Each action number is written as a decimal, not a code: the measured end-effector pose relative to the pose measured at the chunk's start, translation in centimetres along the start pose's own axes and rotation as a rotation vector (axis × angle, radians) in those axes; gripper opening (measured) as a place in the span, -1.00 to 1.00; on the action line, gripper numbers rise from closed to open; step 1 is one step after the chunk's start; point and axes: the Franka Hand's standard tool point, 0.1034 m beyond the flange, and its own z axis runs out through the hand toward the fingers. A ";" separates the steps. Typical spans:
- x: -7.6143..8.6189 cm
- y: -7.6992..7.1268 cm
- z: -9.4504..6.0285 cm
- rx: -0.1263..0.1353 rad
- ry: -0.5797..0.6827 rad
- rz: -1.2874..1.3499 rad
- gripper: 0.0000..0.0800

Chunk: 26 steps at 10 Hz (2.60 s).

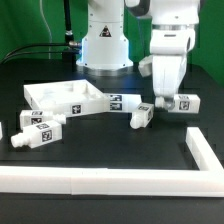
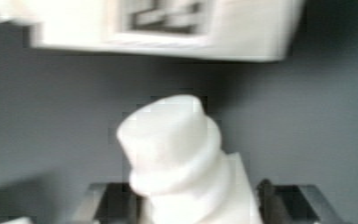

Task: Assemble one leg

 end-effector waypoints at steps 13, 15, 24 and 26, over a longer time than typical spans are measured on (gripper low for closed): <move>-0.6 -3.8 3.1 0.042 0.009 0.203 0.07; -0.6 -3.8 3.1 0.042 0.009 0.203 0.55; -0.9 -1.5 -2.9 0.047 -0.060 0.650 0.62; -1.9 -0.6 -2.5 0.048 -0.075 0.744 0.62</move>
Offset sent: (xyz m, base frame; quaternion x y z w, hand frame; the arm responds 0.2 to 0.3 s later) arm 0.0000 0.0000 0.0000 0.0000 0.0000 0.0000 1.0000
